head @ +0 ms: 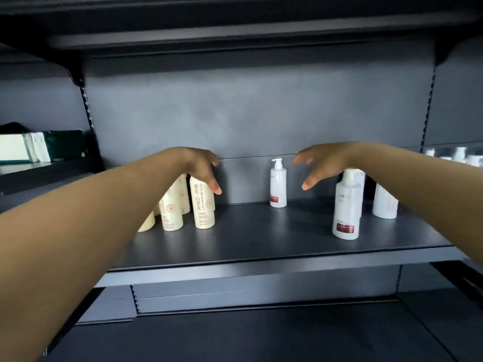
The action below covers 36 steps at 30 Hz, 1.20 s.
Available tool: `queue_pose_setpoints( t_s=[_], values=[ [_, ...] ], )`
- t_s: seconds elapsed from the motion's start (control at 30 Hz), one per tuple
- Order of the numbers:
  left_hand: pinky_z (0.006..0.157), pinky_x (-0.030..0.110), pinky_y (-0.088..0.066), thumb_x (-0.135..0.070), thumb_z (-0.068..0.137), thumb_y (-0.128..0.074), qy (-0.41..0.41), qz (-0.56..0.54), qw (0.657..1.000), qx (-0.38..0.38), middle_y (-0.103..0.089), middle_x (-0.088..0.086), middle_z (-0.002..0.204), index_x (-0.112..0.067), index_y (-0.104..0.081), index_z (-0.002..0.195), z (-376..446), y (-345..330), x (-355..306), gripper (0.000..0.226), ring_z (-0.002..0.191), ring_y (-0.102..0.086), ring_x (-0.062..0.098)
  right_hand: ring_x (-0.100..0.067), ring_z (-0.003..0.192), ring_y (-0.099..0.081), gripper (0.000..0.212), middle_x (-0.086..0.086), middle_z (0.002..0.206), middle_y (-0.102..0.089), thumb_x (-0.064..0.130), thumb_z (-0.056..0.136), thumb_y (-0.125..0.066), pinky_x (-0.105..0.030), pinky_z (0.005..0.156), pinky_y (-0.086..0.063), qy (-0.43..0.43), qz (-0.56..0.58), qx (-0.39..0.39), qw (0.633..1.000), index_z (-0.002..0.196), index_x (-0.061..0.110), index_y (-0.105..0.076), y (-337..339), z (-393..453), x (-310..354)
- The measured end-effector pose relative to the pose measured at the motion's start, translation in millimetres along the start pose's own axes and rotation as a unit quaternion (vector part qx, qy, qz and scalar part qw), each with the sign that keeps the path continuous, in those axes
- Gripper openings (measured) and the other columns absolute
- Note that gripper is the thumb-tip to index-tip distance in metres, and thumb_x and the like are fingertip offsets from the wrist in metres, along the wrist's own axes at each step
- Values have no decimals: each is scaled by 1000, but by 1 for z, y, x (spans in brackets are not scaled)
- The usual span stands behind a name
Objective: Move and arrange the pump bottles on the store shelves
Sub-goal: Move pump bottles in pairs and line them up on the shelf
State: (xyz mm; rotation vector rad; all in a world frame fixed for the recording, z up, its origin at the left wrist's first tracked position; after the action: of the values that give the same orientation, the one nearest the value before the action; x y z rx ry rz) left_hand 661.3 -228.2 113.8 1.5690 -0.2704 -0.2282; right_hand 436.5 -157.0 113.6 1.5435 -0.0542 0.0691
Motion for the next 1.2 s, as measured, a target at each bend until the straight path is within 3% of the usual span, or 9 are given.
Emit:
queue_pose_setpoints(
  t_s=[0.2, 0.4, 0.73, 0.97, 1.03, 1.2],
  values=[
    [110, 39, -36, -37, 77, -73, -16, -49, 999, 11, -31, 3, 152, -20, -24, 148, -8, -17, -29, 88, 136, -37, 26, -23, 129, -44, 72, 0, 143, -42, 34, 82, -72, -30, 102, -33, -33, -14, -5, 999, 143, 27, -35, 7, -35, -47],
    [108, 30, -34, -38, 76, -74, -18, -89, 996, -4, -32, 4, 151, -18, -24, 148, 5, -28, -52, 90, 136, -37, 23, -22, 133, -40, 75, 1, 147, -40, 36, 79, -74, -33, 106, -31, -50, -8, -9, 999, 143, 28, -34, 1, -32, -97],
    [108, 28, -32, -35, 77, -74, -2, -118, 992, -32, -32, 3, 152, -22, -22, 148, 110, -25, -96, 89, 136, -37, 22, -10, 128, -42, 79, 14, 137, -44, 50, 67, -79, -31, 107, -35, 25, 37, 22, 999, 135, 41, -39, -15, 49, -157],
    [111, 31, -31, -33, 77, -75, 17, -207, 977, -38, -30, 4, 152, -20, -19, 150, 186, -52, -127, 93, 136, -37, 22, 7, 111, -50, 63, 30, 117, -53, 42, 68, -81, -11, 87, -38, 124, 122, 21, 985, 124, 42, -51, -26, 69, -172],
    [112, 33, -30, -35, 76, -75, 29, -229, 972, -34, -29, 3, 153, -19, -17, 150, 202, -66, -131, 95, 138, -34, 22, 9, 110, -51, 59, 31, 112, -55, 39, 69, -81, -8, 86, -40, 142, 135, 21, 980, 121, 40, -53, -32, 71, -175],
    [109, 33, -32, -30, 77, -75, 37, -307, 950, -48, -33, 5, 151, -18, -20, 149, 233, -82, -142, 91, 137, -36, 24, 5, 104, -58, 53, 30, 103, -59, 32, 70, -82, -3, 65, -43, 155, 211, 41, 964, 117, 40, -57, -44, 76, -181]
  ],
)
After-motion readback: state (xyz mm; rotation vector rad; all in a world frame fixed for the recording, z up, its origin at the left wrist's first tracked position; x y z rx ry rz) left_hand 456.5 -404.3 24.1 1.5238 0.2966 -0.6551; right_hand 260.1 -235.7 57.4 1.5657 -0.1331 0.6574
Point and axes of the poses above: each hand's wrist, its own z-axis towards the middle knuckle, its own y-axis out of the back of the hand, x = y × z, the point moved 10 cm from there along z, towards the middle knuckle
